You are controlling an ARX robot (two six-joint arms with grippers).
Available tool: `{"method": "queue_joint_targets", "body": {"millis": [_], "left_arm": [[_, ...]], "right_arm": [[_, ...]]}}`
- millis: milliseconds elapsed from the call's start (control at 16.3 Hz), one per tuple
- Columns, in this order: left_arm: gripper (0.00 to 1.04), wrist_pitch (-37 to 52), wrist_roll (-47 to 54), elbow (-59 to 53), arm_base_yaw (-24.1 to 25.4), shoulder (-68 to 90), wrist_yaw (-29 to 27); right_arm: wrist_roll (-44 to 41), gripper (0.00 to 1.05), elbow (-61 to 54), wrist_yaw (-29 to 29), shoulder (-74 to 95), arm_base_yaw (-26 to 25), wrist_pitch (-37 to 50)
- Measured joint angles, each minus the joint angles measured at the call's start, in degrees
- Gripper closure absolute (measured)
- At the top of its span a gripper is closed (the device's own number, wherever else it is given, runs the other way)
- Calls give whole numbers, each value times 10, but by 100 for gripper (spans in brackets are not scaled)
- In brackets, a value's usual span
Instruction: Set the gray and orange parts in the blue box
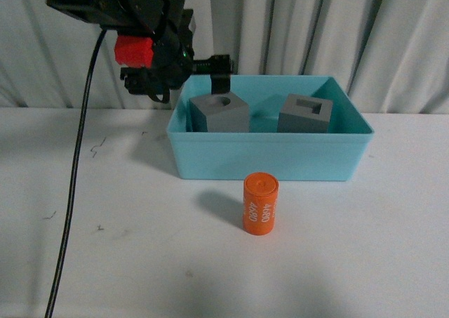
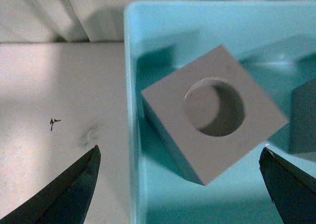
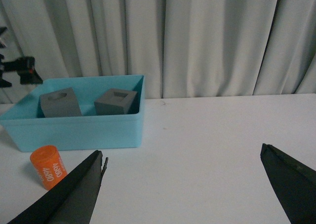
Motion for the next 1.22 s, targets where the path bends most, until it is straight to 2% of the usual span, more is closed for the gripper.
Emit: {"method": "queue_joint_targets", "body": {"millis": [122,306,367,489,551,612,673,734,795,918,1040,1101,1224], "left_arm": [[7,63,-59,-107,-4,-130,14],[7,133,-179,-369,-9,-424,16],[7,130,-211,-478,-2,-518,-8],[7,63,-295,-688,34,-691,-44],[7,61,-315,-723,35,-724,-45],[10,160,-295,-741,29,-724,-50],[23,330,-201,-805,36,-739,-50],[37,445,-82,-889,50,-767,-40],[50,502,-6,-925,65,-784,-33],[76,518,68,-962,85,-839,-12],[101,504,89,-1001,99,-876,6],[103,498,93,-1015,108,-898,10],[103,476,93,-1037,156,-947,60]], "right_arm": [[0,6,0,0,0,0,0],[0,6,0,0,0,0,0],[0,6,0,0,0,0,0],[0,6,0,0,0,0,0],[0,6,0,0,0,0,0],[0,6,0,0,0,0,0],[0,6,0,1,0,0,0],[0,6,0,1,0,0,0],[0,6,0,0,0,0,0],[0,6,0,0,0,0,0],[0,6,0,0,0,0,0],[0,6,0,0,0,0,0],[0,6,0,0,0,0,0]]}}
